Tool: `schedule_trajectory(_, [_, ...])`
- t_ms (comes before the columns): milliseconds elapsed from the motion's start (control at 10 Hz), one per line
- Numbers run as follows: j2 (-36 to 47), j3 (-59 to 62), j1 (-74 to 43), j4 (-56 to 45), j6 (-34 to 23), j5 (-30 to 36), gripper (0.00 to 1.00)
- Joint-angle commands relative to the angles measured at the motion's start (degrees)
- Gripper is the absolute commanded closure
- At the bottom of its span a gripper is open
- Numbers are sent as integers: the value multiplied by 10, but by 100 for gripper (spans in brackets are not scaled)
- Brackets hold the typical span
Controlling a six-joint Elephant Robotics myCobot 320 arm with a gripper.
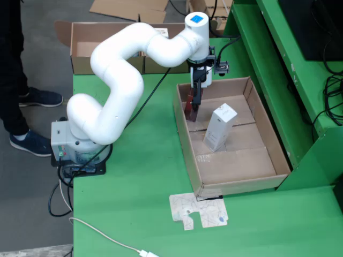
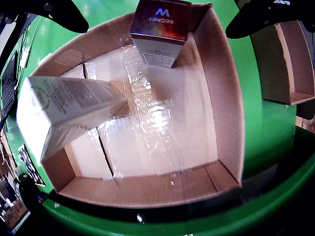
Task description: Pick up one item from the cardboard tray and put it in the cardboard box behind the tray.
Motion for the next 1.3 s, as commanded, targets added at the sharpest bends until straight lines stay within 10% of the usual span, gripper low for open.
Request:
schedule_trajectory(0, [23, -13, -2, 20, 6, 2, 0])
schedule_trajectory(1200, [44, -51, -1, 35, 11, 3, 0])
